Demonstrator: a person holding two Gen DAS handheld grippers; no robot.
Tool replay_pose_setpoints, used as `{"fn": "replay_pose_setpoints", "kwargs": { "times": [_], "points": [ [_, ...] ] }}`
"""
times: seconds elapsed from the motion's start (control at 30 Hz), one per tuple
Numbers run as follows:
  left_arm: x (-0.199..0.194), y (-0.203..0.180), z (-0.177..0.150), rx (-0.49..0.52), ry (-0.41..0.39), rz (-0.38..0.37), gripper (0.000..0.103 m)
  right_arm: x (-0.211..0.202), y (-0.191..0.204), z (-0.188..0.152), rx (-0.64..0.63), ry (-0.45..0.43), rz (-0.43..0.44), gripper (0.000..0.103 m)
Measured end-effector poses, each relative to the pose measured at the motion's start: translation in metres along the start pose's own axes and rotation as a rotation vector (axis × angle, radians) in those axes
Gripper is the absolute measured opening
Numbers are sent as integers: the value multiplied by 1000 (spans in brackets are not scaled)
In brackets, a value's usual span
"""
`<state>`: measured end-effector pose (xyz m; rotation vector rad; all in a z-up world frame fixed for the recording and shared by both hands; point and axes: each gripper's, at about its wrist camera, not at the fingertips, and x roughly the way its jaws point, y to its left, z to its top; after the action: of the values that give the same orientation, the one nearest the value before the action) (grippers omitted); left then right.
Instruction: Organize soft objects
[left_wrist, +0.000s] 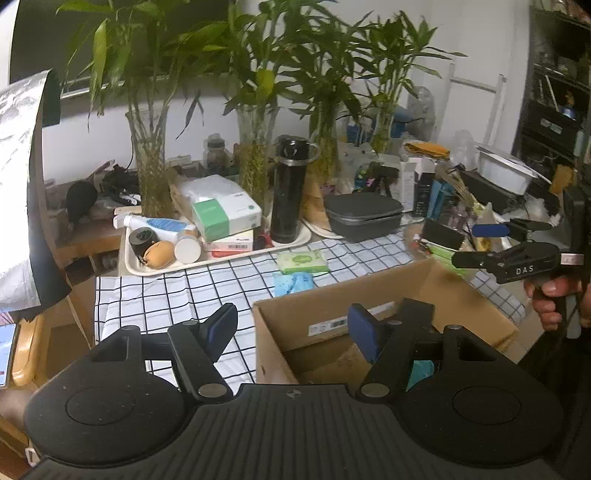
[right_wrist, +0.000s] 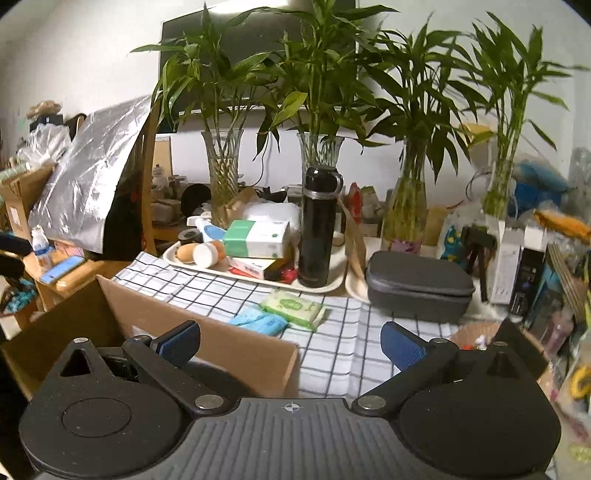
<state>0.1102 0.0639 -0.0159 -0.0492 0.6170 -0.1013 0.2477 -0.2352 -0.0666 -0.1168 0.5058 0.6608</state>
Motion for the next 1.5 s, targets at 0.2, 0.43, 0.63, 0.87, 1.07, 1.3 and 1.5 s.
{"fn": "replay_pose_setpoints", "kwargs": {
  "times": [0.2,0.43,0.63,0.87,1.07,1.3,1.5],
  "points": [
    [18,15,3,-16,1,-14,65,18,-11,6,12,22,-6,103],
    [46,28,10,-46,6,-14,65,38,-15,6,-15,54,-15,103],
    [70,35,16,-54,18,-17,65,53,-29,4,14,75,-14,103],
    [99,45,26,-56,32,-27,65,68,-44,2,35,101,-22,103],
    [129,55,32,-38,57,-55,65,76,-50,2,39,115,-29,103],
    [165,63,33,-21,105,-94,65,83,-60,8,76,102,-29,103],
    [191,64,24,29,158,-109,65,97,-64,8,50,124,-42,103]
  ]
}}
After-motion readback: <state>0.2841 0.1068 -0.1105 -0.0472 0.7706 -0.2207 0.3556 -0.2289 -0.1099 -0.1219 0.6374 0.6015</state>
